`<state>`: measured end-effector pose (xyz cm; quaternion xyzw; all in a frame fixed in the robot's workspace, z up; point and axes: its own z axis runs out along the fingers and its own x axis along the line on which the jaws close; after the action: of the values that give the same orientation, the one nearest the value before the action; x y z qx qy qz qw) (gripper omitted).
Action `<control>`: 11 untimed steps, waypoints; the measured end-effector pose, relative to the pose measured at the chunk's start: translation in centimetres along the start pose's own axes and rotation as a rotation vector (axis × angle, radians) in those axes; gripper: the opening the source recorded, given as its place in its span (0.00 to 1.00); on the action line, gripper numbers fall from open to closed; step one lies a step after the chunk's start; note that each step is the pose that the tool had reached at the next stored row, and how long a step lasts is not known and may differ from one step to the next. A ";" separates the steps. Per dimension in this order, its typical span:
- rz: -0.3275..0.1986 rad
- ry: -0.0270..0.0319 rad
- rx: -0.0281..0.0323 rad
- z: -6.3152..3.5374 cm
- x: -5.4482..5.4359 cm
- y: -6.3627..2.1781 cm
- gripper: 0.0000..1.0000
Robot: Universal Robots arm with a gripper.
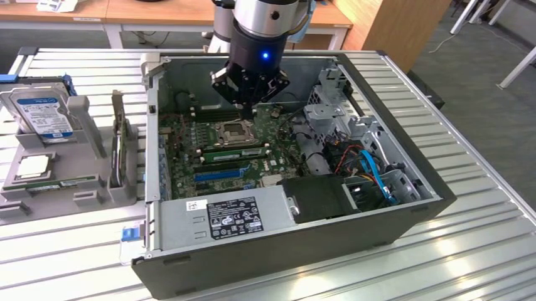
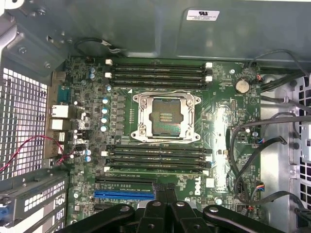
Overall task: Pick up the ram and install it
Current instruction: 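Press down the ram until it locks into place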
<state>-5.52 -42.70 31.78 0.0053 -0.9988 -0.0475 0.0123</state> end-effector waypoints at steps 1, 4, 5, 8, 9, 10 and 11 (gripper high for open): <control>0.000 0.0000 -0.0001 0.00 0.0 0.00 0.10; 0.000 0.0006 0.0011 -0.02 0.0 0.00 0.10; 0.000 0.0015 0.0045 -0.04 0.0 0.01 0.10; 0.000 0.0014 0.0097 -0.03 0.0 -0.01 0.10; 0.000 0.0014 0.0098 -0.03 0.0 0.00 0.10; 0.000 0.0015 0.0098 -0.03 0.0 0.00 0.10; 0.000 0.0015 0.0098 -0.03 0.0 0.00 0.10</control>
<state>-5.52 -42.70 31.81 0.0052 -0.9990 -0.0426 0.0130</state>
